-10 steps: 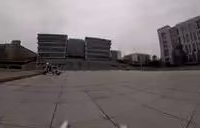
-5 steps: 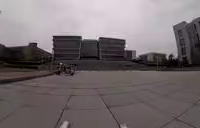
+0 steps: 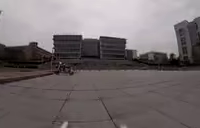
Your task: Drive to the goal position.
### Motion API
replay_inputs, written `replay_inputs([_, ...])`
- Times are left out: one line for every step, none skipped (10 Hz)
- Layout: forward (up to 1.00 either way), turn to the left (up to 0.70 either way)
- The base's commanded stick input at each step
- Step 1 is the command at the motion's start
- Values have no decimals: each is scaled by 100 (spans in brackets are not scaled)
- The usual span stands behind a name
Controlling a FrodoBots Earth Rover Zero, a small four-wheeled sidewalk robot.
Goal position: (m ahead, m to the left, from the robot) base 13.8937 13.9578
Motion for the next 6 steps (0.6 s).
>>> replay_inputs([70, 0])
replay_inputs([70, 0])
replay_inputs([70, 0])
replay_inputs([70, 0])
replay_inputs([70, 0])
replay_inputs([67, 0])
